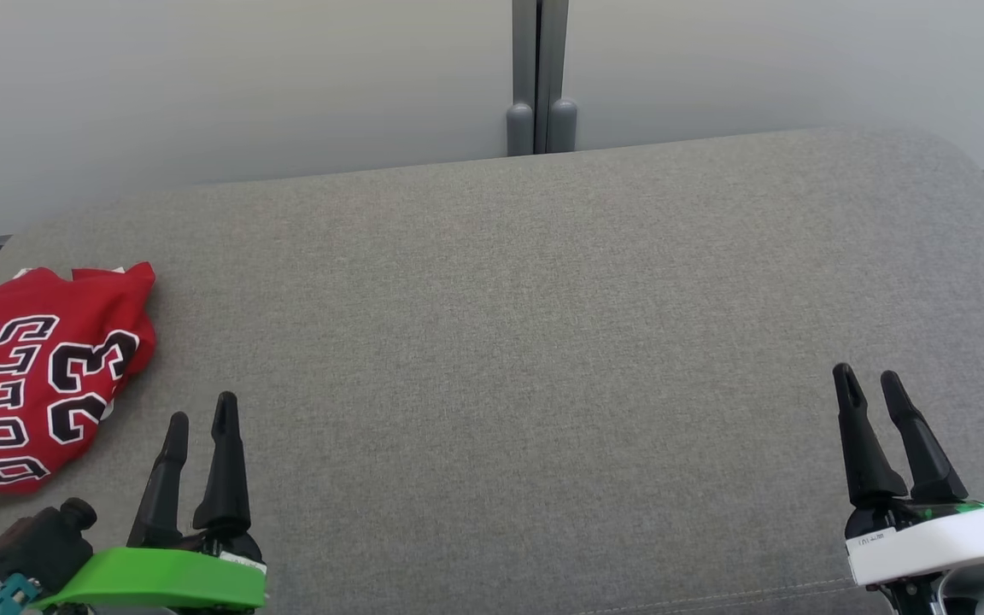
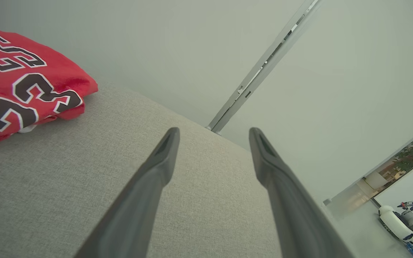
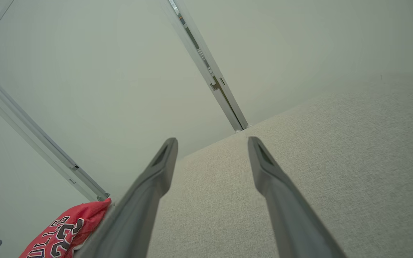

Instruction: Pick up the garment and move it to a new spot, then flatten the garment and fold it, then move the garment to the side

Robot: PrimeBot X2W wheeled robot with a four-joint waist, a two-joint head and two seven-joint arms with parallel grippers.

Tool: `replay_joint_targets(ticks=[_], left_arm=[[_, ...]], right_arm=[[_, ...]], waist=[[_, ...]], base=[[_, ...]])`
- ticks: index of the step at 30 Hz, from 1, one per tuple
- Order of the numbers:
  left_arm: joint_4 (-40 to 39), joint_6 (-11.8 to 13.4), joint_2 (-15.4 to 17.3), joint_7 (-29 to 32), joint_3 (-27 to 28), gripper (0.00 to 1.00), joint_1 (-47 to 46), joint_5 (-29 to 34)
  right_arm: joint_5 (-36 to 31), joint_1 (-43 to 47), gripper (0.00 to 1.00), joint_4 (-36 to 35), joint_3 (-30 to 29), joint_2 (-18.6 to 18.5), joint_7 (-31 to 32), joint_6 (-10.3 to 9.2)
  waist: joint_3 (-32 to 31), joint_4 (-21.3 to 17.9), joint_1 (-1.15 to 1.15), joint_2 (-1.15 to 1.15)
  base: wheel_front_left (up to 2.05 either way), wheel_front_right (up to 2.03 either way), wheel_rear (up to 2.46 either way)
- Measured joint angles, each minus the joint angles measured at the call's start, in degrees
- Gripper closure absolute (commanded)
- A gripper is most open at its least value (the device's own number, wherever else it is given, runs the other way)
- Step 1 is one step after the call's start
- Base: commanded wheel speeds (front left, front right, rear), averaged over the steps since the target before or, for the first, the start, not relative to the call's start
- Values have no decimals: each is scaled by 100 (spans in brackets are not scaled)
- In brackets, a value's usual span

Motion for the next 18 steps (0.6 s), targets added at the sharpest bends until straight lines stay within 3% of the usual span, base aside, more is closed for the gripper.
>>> replay_joint_targets(ticks=[18], left_arm=[[520, 86, 51, -370, -378, 0, -247, 1315]], right_arm=[[-1244, -208, 0, 716, -24, 242, -212, 0]], waist=[[-53, -25, 0, 0]], base=[[0, 0, 0]])
